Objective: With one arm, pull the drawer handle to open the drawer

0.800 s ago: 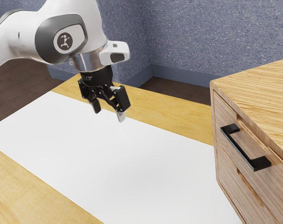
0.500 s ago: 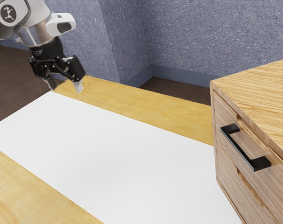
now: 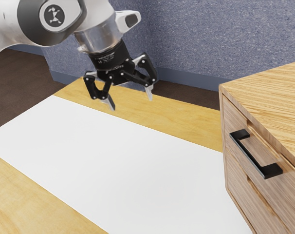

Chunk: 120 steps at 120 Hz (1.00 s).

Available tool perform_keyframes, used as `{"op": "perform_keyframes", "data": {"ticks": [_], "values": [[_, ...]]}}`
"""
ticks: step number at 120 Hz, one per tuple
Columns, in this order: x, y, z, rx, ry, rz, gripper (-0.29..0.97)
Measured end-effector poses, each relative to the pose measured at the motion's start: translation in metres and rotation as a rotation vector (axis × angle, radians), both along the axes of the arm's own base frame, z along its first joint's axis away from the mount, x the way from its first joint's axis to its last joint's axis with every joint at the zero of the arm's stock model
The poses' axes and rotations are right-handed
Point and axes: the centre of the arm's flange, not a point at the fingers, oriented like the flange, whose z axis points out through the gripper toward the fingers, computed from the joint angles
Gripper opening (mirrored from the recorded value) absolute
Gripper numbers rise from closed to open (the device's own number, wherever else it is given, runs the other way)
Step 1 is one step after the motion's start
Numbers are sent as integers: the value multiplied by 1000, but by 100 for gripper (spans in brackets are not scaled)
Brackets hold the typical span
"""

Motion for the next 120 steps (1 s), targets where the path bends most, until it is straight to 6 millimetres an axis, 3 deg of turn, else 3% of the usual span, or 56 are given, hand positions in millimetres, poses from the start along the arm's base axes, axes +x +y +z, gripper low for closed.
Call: {"op": "perform_keyframes", "data": {"ticks": [9,16,19,24,31,60,81,94,120], "values": [[-3,-29,0,-18,2,21,68],[-29,-44,-9,-46,7,30,68],[-42,-28,-11,-63,2,70,68],[-59,27,-17,-87,-15,199,68],[-84,38,-21,-117,-51,254,68],[-102,-64,-40,-179,-159,214,68],[-107,-114,-35,-232,-227,204,68],[-108,-137,-33,-263,-248,201,68],[-99,-162,-44,-304,-253,216,68]]}}
